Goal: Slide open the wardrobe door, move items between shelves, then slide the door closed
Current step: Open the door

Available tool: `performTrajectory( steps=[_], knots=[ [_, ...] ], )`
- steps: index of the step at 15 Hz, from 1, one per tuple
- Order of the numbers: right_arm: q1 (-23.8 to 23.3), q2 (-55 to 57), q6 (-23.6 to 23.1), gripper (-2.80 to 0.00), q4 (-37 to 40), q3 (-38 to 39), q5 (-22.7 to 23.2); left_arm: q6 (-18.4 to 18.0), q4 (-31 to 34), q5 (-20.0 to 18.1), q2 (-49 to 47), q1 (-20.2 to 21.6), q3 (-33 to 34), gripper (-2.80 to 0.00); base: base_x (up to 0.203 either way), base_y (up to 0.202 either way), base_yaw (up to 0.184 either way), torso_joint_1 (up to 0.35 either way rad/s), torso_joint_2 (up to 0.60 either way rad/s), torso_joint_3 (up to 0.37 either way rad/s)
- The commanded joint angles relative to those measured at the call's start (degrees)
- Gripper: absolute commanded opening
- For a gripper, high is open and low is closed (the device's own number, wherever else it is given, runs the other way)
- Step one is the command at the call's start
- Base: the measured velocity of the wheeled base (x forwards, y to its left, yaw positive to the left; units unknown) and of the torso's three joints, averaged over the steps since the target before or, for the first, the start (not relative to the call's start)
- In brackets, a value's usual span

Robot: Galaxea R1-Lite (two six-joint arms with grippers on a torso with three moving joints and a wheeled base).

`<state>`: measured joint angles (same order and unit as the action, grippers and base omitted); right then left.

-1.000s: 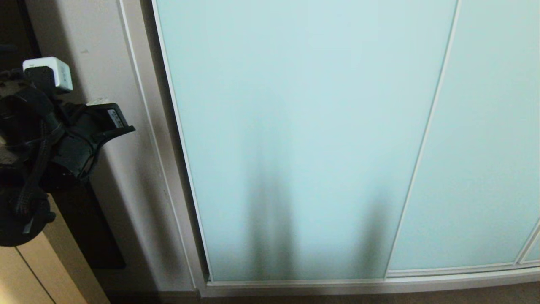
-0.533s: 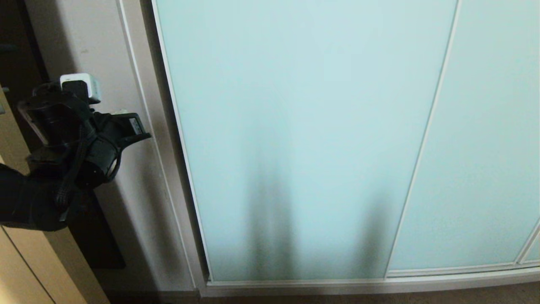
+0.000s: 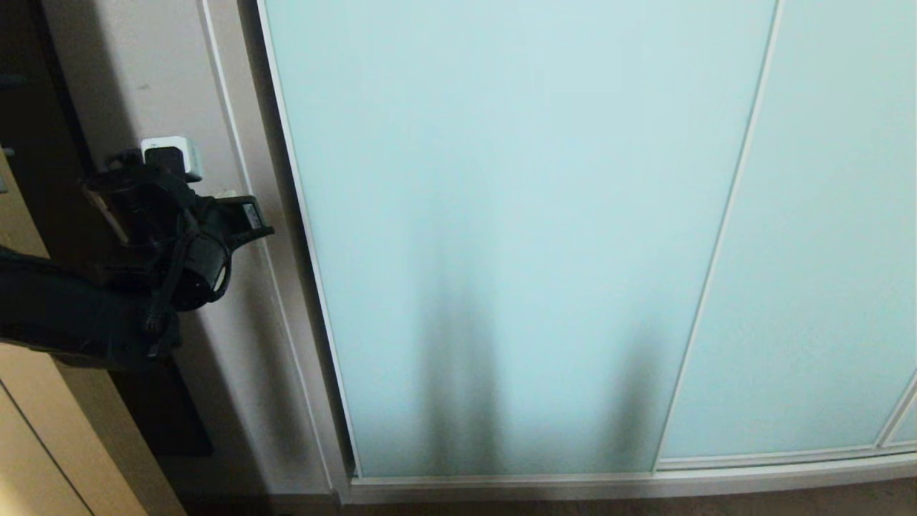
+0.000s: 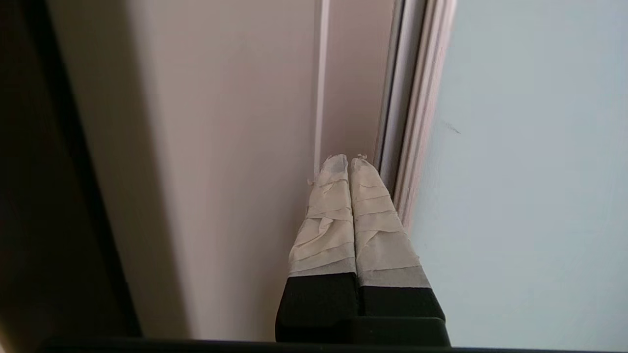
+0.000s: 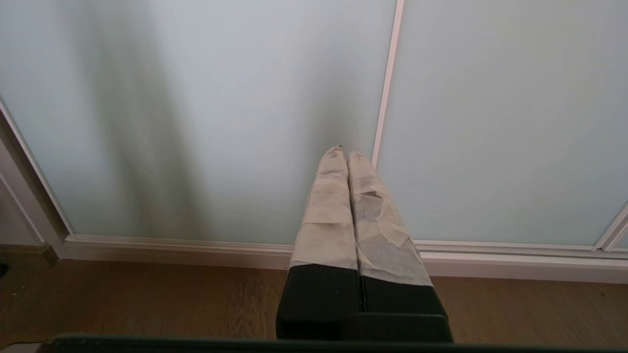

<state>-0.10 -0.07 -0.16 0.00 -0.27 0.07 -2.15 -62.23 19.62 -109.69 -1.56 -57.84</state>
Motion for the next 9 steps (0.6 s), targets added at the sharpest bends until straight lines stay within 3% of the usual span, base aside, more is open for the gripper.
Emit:
performTrajectory(
  steps=[1, 9],
  knots=[
    [0.0, 0.1, 0.0, -2.8, 0.0, 0.0, 0.0, -0.1, -0.3, 0.2, -3.4, 0.2, -1.8, -2.8, 0.0, 0.0, 0.0, 0.0, 0.0, 0.0],
    [0.0, 0.1, 0.0, -2.8, 0.0, 0.0, 0.0, -0.3, -0.3, -0.1, -8.6, 0.2, -7.1, -2.8, 0.0, 0.0, 0.0, 0.0, 0.0, 0.0]
  ],
)
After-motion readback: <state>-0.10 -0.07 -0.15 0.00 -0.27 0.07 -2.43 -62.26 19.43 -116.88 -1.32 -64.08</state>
